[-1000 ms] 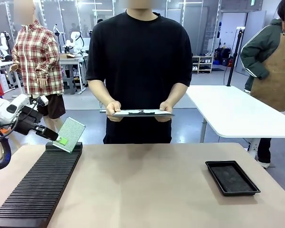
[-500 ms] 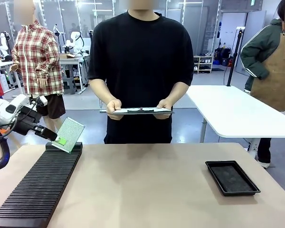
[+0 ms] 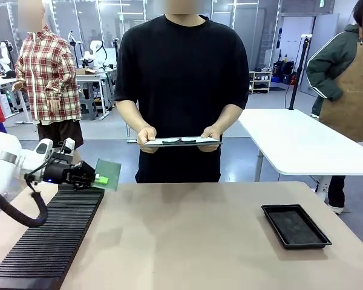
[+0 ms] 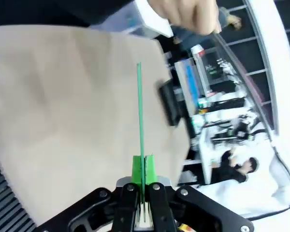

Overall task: Inspect the PCB.
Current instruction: Pick up the Blank PCB and present it to the human.

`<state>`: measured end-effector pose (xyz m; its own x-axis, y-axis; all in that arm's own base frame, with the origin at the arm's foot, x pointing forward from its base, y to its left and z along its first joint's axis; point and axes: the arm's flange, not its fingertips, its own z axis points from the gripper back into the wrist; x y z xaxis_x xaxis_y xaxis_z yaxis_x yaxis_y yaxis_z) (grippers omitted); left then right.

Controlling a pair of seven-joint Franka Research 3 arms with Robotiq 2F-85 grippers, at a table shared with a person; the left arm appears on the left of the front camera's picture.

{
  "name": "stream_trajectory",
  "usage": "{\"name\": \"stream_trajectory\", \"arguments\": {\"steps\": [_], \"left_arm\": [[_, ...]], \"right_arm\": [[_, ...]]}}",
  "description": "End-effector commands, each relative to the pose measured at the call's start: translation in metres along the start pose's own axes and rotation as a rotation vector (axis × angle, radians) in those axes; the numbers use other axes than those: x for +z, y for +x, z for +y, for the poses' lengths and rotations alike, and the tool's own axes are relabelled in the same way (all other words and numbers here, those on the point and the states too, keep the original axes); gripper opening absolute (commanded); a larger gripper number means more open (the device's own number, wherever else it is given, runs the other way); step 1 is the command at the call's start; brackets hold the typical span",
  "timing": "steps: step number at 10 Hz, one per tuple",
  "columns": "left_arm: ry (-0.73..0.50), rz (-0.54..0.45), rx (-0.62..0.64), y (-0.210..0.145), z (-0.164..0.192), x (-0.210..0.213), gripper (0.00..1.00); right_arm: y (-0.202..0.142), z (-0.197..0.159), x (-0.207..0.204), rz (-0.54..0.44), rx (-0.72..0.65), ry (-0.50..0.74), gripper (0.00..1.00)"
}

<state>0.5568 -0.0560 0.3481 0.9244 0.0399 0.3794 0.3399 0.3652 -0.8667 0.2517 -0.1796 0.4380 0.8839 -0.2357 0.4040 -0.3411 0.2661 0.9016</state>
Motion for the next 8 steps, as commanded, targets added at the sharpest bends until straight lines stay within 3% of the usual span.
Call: {"name": "stream_trajectory", "arguments": {"steps": [1,4,6,8], "left_arm": [[-0.138,-0.055,0.075,0.006,0.0,-0.009,0.03],[-0.279,-0.022,0.128,0.002,0.003,-0.057,0.03],[-0.37,-0.045,0.161,0.002,0.001,-0.067,0.03],[-0.37,-0.035,0.157,0.0,0.005,-0.068,0.03]], "right_arm": [[0.001,0.002,0.0,-0.008,0.011,0.011,1.0],[0.001,0.002,0.0,-0.008,0.011,0.011,1.0],[0.001,0.002,0.0,-0.008,0.011,0.011,1.0],[0.001,0.002,0.0,-0.008,0.011,0.011,1.0]]}}
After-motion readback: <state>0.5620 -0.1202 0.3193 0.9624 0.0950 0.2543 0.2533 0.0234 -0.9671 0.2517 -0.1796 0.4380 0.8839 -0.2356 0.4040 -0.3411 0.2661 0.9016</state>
